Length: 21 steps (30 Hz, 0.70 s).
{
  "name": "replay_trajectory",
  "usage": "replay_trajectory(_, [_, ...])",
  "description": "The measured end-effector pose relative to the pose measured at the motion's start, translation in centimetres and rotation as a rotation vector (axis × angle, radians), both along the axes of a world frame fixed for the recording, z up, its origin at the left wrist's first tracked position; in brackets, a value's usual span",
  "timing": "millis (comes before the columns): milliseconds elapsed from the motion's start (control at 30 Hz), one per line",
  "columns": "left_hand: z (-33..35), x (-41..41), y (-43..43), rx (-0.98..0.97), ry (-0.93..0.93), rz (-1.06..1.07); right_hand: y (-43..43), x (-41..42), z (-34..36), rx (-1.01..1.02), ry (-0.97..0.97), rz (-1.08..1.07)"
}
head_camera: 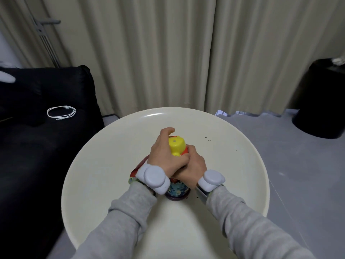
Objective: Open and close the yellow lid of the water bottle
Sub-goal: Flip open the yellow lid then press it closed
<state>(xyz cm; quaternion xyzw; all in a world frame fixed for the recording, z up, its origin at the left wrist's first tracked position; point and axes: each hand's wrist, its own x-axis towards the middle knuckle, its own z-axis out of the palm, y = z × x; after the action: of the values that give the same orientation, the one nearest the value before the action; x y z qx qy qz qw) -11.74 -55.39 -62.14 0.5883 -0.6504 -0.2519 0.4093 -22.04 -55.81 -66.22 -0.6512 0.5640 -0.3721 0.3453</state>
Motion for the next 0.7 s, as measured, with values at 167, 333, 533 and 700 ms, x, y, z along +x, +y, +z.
replay_trajectory(167, [-0.7, -0.2, 0.5, -0.056, -0.043, -0.007, 0.0, -0.3, -0.1, 0.019, -0.001, 0.008])
replay_trajectory(333, [0.0, 1.0, 0.3, -0.027, -0.096, -0.057, -0.3, -0.5, 0.4, 0.044, 0.033, 0.028])
replay_trajectory(533, [0.2, 1.3, -0.1, -0.047, -0.112, -0.085, -0.5, -0.5, 0.4, 0.055, 0.055, 0.028])
replay_trajectory(700, [0.3, 1.5, -0.1, -0.066, -0.087, -0.144, -0.7, -0.5, 0.2, 0.063, 0.08, 0.014])
